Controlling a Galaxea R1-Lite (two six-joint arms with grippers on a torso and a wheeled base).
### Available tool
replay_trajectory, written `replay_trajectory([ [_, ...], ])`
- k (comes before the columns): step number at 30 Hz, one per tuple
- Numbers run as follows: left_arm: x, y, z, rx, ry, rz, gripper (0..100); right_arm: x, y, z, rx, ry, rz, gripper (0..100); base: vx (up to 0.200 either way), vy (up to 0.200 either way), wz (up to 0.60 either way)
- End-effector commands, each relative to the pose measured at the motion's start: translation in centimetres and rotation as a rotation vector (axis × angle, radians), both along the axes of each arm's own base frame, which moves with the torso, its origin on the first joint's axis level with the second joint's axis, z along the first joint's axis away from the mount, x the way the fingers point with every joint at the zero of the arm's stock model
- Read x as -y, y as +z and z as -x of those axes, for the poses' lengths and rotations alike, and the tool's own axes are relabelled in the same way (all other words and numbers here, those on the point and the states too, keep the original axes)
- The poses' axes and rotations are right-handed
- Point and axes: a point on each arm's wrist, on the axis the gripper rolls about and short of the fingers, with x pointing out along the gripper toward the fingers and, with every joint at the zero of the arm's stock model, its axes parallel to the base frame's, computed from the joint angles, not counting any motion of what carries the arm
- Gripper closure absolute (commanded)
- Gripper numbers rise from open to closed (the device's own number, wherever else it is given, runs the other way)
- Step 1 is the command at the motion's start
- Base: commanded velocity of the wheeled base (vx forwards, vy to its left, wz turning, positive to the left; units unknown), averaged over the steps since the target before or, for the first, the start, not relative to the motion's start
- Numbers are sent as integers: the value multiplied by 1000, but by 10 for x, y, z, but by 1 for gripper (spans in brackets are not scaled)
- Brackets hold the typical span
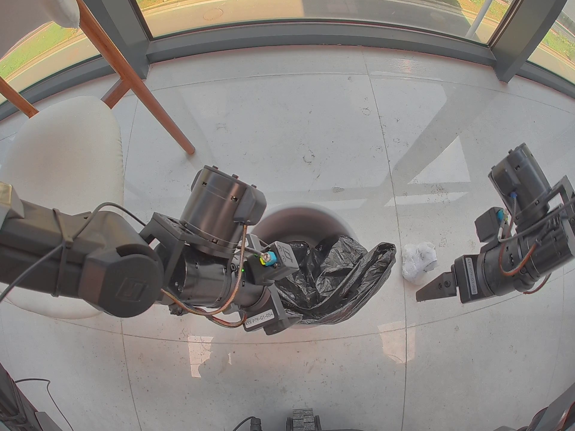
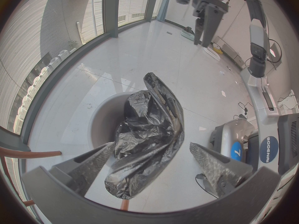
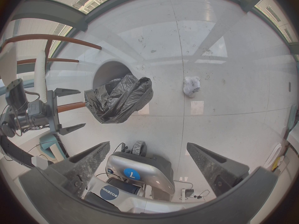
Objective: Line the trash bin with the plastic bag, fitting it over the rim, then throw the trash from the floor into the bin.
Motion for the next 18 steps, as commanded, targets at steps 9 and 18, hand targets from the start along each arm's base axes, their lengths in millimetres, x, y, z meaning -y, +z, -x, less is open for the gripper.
replay_trajectory([
  [9, 11, -25, -18, 4, 14, -18, 0, 14, -1, 23, 75, -5, -30, 0, 0, 0, 0],
  [18, 12, -32, -20, 6, 0, -47, 0, 12, -4, 22, 71, -2, -18, 0, 0, 0, 0],
])
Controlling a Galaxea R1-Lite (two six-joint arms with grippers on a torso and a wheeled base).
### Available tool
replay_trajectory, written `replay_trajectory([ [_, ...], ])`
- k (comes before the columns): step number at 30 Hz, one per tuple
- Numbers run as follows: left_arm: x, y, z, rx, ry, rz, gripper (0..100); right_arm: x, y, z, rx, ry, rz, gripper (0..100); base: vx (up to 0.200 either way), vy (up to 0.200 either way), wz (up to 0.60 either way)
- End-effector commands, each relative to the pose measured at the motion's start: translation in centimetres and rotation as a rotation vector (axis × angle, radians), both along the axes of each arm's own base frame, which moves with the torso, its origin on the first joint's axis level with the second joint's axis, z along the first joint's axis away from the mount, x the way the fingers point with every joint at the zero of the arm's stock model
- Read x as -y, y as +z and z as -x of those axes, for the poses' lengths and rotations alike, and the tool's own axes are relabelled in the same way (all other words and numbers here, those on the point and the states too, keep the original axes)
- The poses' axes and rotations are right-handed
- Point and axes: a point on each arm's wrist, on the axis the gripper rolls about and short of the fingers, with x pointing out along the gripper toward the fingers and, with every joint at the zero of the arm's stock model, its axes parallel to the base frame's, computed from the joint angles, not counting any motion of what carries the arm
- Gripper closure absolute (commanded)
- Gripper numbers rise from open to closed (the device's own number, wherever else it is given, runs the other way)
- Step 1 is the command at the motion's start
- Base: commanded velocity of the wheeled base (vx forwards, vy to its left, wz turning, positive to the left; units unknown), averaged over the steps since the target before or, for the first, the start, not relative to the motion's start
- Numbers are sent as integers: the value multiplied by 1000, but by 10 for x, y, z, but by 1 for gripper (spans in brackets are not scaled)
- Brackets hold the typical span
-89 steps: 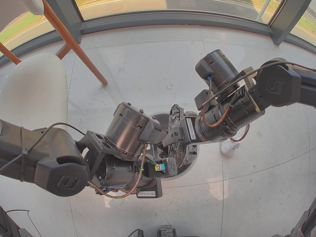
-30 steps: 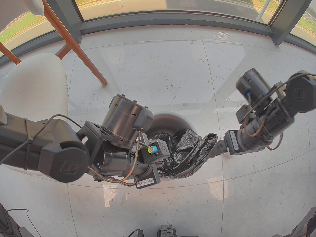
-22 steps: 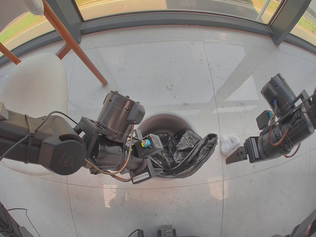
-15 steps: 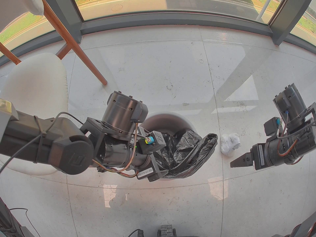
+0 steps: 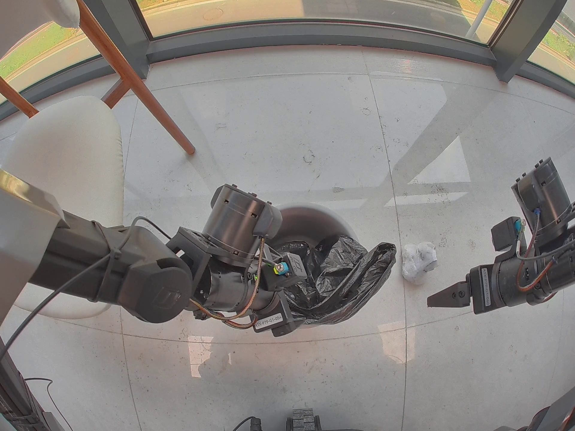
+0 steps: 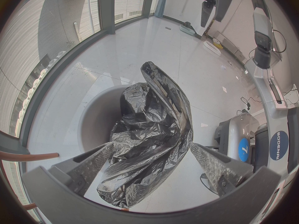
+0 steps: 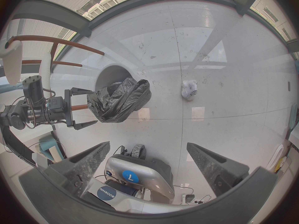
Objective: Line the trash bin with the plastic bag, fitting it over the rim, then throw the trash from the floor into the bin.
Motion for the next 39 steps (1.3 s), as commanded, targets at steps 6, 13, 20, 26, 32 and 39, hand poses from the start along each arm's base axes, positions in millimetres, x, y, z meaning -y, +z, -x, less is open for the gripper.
replay_trajectory([
  [6, 7, -12, -10, 46, 41, -8, 0, -2, -1, 1, -2, 10, 4, 0, 0, 0, 0],
  [13, 11, -17, -16, 65, 45, 8, 0, -3, 2, 1, 9, 14, 1, 0, 0, 0, 0],
  [20, 11, -21, -15, 60, 27, -16, 0, -3, 2, 1, 12, 11, 4, 0, 0, 0, 0],
  [26, 11, -22, -17, 79, 6, -34, 0, -4, 2, 2, 16, 15, 8, 0, 0, 0, 0],
  [32, 16, -32, -22, 82, -16, -65, 0, -6, 2, 2, 36, 14, 3, 0, 0, 0, 0],
  [39, 17, -38, -25, 82, -21, -75, 0, -8, 5, -2, 71, 7, -12, 0, 0, 0, 0],
])
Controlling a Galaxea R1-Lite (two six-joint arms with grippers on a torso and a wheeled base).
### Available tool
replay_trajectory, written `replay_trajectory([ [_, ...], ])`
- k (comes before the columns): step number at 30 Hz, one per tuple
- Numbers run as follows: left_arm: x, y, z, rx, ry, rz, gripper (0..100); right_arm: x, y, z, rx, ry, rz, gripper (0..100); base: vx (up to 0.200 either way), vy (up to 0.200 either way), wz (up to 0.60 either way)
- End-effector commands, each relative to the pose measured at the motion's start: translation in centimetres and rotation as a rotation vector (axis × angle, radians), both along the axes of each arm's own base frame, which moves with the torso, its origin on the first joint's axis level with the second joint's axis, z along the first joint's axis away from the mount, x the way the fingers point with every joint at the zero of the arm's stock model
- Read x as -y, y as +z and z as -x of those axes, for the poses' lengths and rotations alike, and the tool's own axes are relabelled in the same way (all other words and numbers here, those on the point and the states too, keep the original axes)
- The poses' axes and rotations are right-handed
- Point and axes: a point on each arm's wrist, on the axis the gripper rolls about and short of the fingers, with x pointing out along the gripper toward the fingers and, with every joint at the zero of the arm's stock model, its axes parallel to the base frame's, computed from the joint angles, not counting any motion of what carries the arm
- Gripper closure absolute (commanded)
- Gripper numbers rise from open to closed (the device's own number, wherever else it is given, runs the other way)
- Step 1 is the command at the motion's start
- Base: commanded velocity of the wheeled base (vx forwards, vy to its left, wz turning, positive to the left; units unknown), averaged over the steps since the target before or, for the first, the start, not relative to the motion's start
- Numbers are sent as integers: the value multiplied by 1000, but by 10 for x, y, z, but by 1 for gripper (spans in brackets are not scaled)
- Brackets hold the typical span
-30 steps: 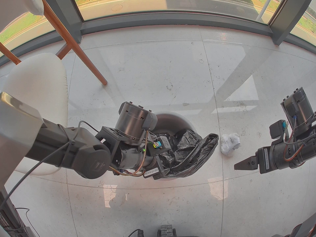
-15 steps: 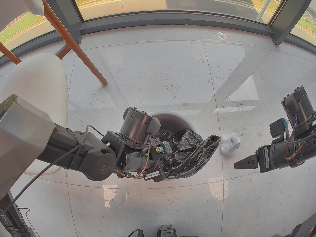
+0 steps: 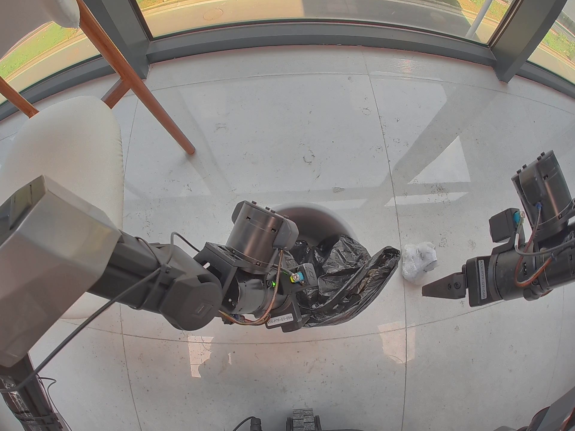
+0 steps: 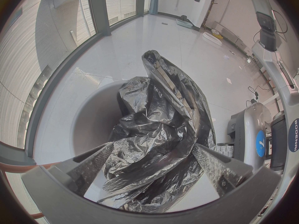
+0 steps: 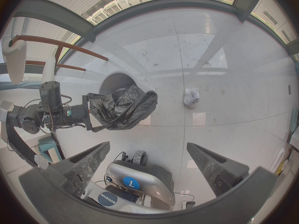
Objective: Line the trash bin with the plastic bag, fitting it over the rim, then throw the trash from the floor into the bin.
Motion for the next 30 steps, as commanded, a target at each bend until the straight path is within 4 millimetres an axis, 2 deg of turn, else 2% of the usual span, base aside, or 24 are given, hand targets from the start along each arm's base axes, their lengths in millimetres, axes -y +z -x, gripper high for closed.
replay_trajectory([
  [1, 1, -8, -2, -16, 3, -15, 0, -1, 0, -1, 4, 1, -1, 0, 0, 0, 0],
  [2, 1, -8, -2, -17, 6, -16, 100, -2, 0, -1, 4, 3, -2, 0, 0, 0, 0],
  [9, -2, 4, -13, -5, 85, 25, 100, -29, -13, 9, -63, 71, -15, 0, 0, 0, 0],
  [10, -2, 9, -16, -19, 109, 41, 100, -41, -21, 8, -111, 59, -25, 0, 0, 0, 0],
  [13, -1, 17, -19, -27, 138, 44, 100, -55, -28, 5, -150, 32, -49, 0, 0, 0, 0],
  [15, 1, 26, -20, -28, 170, 61, 100, -72, -34, -3, -159, 13, -87, 0, 0, 0, 0],
  [16, 1, 26, -20, -28, 170, 61, 100, -72, -34, -3, -159, 13, -87, 0, 0, 0, 0],
  [18, 2, 32, -21, -34, 197, 100, 100, -91, -44, -6, -172, 4, -127, 0, 0, 0, 0],
  [24, -1, 31, -20, -81, 230, 99, 100, -105, -63, -15, -217, -25, -115, 0, 0, 0, 0],
  [30, 0, 42, -28, -70, 280, 164, 100, -118, -80, -40, -251, -93, -113, 0, 0, 0, 0],
])
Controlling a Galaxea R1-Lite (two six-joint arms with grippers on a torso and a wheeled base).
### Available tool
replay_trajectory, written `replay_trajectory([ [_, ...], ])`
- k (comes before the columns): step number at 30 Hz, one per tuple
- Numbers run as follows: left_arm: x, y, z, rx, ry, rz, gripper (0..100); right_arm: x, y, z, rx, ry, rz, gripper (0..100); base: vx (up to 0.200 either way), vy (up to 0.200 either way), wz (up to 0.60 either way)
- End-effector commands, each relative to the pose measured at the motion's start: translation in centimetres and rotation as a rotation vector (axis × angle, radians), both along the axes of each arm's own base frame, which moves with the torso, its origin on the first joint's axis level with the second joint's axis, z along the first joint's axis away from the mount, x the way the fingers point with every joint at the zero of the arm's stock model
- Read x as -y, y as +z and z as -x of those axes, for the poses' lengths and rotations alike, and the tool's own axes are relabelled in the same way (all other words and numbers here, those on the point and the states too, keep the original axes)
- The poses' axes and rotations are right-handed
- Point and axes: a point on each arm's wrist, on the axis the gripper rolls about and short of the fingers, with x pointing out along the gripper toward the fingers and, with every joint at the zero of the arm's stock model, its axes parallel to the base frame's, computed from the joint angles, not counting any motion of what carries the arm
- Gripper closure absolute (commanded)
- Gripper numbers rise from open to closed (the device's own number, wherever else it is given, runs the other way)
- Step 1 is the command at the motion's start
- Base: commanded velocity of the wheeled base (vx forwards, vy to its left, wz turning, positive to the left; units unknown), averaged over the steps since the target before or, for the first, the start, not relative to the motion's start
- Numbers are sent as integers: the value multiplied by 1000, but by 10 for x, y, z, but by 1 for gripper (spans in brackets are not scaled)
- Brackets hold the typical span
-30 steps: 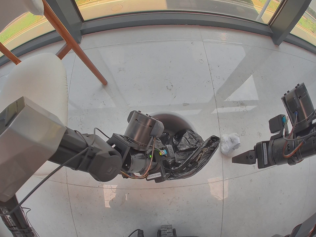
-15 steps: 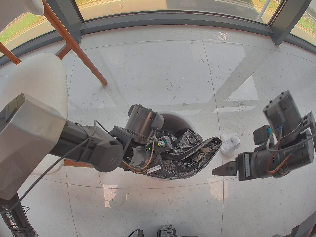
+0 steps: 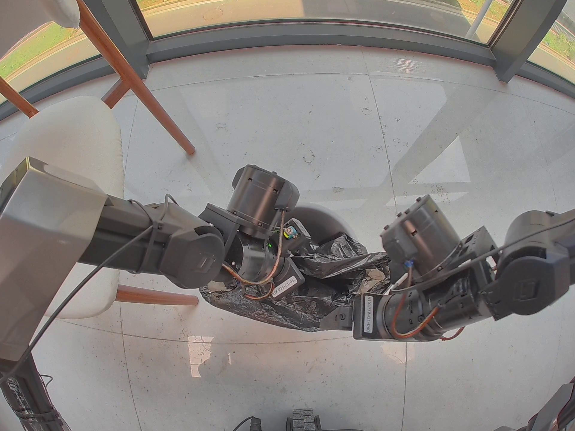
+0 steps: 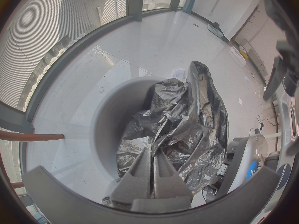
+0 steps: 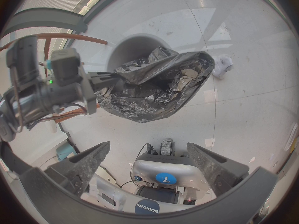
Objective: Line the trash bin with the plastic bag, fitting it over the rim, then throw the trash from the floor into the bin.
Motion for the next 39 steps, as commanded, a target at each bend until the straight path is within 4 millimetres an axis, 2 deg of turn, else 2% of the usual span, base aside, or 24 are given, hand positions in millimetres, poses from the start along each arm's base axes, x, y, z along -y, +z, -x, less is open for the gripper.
replay_trajectory([
  [1, 0, 9, -6, 26, 16, 28, 100, -12, -22, -18, -47, -34, 35, 0, 0, 0, 0],
  [4, -6, 18, -18, 54, 46, 50, 100, -17, -34, -26, -66, -47, 54, 0, 0, 0, 0],
  [8, -6, 12, -25, 48, 55, 46, 100, -23, -47, -38, -83, -60, 74, 0, 0, 0, 0],
  [11, -7, 12, -26, 49, 59, 46, 100, -23, -52, -44, -88, -69, 84, 0, 0, 0, 0],
  [15, -6, 9, -27, 43, 63, 48, 100, -21, -63, -62, -97, -107, 97, 0, 0, 0, 0],
  [20, -6, 11, -28, 48, 66, 53, 100, -22, -71, -65, -108, -114, 116, 0, 0, 0, 0],
  [23, -2, 13, -34, 65, 67, 66, 100, -11, -72, -71, -116, -145, 126, 0, 0, 0, 0],
  [28, -4, 34, -48, 122, 90, 110, 100, 7, -72, -76, -124, -174, 143, 0, 0, 0, 0],
  [31, -4, 35, -53, 110, 95, 101, 100, 11, -73, -78, -121, -171, 151, 0, 0, 0, 0],
  [36, -9, 52, -63, 141, 118, 120, 100, 13, -76, -80, -128, -177, 160, 0, 0, 0, 0],
  [39, -6, 53, -70, 142, 129, 113, 100, 14, -79, -78, -136, -173, 170, 0, 0, 0, 0],
])
